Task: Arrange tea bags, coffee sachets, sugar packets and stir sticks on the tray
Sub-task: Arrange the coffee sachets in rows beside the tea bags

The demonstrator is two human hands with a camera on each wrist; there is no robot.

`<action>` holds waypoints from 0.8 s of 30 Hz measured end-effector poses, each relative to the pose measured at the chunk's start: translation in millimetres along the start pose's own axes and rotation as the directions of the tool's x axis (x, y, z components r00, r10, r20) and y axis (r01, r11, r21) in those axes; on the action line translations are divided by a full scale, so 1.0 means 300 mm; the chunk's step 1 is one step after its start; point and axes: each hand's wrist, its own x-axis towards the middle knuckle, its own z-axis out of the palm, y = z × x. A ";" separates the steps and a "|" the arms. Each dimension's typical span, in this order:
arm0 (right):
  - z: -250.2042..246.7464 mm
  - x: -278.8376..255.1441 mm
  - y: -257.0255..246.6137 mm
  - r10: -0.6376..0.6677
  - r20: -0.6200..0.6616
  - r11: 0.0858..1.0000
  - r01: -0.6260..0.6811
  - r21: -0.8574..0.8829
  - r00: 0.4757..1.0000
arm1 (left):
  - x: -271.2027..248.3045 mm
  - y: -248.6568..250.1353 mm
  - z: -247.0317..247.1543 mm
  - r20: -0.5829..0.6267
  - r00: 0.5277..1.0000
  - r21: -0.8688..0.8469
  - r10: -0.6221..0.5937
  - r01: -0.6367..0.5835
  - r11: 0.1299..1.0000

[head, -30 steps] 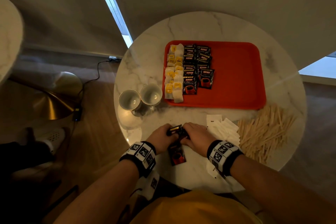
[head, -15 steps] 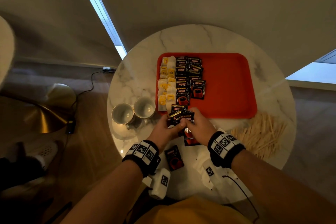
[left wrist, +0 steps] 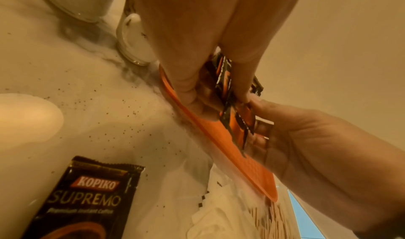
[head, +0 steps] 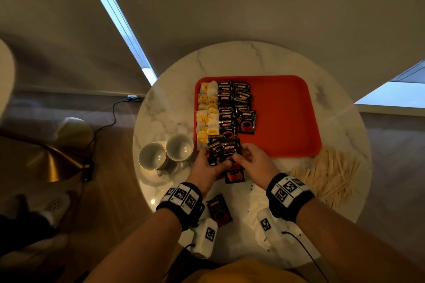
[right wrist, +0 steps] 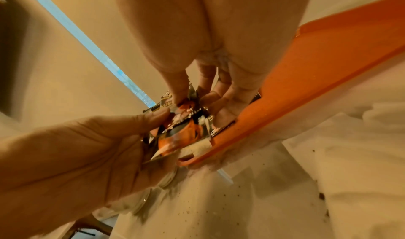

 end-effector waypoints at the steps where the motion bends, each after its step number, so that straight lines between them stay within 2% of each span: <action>1: -0.003 0.002 0.008 0.016 0.015 1.000 -0.016 0.021 1.000 | -0.001 0.005 -0.002 0.011 1.000 -0.009 0.001 -0.001 1.000; 7: -0.011 0.021 0.008 0.025 0.018 0.994 -0.027 0.108 1.000 | -0.016 0.014 0.003 0.050 0.999 0.006 0.007 -0.007 1.000; 11: -0.023 0.041 -0.008 0.054 -0.034 0.981 -0.047 0.187 0.998 | -0.001 -0.002 -0.001 -0.037 0.999 0.012 0.010 -0.010 1.000; 16: -0.089 0.122 0.014 0.118 -0.219 0.993 -0.111 0.047 0.968 | 0.021 -0.013 -0.020 -0.124 0.992 0.012 0.005 -0.003 1.000; 20: -0.122 0.218 0.022 0.211 -0.278 0.975 -0.221 -0.004 0.937 | 0.020 -0.017 -0.034 -0.146 0.989 0.038 0.002 0.004 0.999; 24: -0.119 0.293 0.036 0.246 -0.286 0.956 -0.280 -0.087 0.926 | 0.027 -0.027 -0.048 -0.163 0.987 0.048 -0.016 0.024 0.999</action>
